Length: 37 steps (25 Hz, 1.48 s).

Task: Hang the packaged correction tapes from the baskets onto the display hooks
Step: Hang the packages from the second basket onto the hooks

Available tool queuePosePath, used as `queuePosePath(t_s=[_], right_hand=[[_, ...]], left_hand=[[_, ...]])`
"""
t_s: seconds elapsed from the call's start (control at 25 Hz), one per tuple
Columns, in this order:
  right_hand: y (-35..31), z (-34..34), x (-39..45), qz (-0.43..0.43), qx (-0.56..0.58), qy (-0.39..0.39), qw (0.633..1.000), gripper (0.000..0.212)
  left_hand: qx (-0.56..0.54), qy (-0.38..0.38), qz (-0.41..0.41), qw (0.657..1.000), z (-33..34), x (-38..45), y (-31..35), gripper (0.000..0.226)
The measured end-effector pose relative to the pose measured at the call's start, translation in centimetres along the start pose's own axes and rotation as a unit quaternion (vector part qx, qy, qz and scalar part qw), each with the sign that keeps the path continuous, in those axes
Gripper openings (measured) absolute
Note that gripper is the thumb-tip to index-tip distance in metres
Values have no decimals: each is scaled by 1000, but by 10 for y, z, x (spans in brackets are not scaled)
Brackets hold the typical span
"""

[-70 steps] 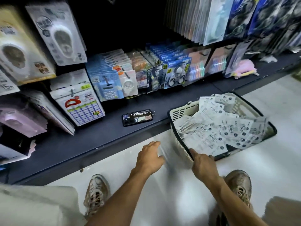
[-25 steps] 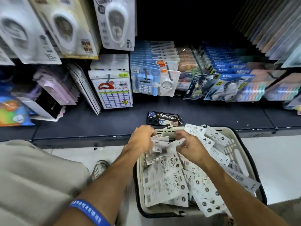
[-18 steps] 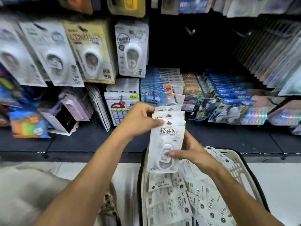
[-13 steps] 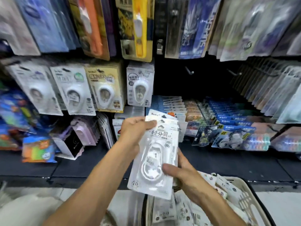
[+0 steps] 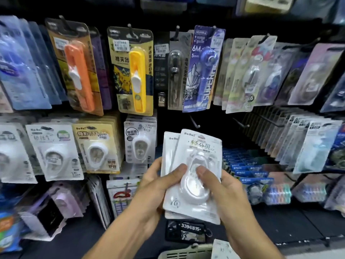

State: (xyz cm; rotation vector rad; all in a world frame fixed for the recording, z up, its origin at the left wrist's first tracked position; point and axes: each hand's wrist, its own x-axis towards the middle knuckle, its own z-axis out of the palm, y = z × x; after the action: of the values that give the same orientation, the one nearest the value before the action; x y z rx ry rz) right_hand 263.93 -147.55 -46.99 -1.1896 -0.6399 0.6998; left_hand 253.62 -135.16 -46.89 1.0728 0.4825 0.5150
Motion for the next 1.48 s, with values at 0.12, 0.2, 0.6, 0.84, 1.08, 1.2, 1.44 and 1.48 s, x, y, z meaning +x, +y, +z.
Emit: queuePosePath(t_s=[0.12, 0.2, 0.6, 0.84, 1.08, 1.2, 1.44, 1.48], right_hand=[[-1, 0, -3, -24, -76, -30, 996, 61], [-1, -4, 2, -12, -35, -32, 999, 78], [-5, -23, 22, -25, -36, 95, 995, 46], [-10, -26, 31, -81, -221, 124, 964, 33], [3, -23, 21, -72, -196, 163, 964, 30], [-9, -14, 44, -12, -177, 138, 974, 44], [9, 10, 34, -34, -95, -27, 995, 63], [12, 10, 35, -35, -69, -23, 997, 57]], left_hand=[[-17, 38, 13, 999, 1, 4, 5, 74], [-6, 0, -2, 1000, -7, 1, 11, 68], [101, 88, 131, 982, -34, -8, 30, 46], [69, 133, 211, 966, -42, -6, 40, 48], [38, 151, 219, 963, -40, -3, 37, 44], [25, 154, 224, 962, -36, -2, 35, 39], [33, 125, 180, 975, -18, 4, 19, 28], [39, 113, 170, 978, -15, 5, 17, 28]])
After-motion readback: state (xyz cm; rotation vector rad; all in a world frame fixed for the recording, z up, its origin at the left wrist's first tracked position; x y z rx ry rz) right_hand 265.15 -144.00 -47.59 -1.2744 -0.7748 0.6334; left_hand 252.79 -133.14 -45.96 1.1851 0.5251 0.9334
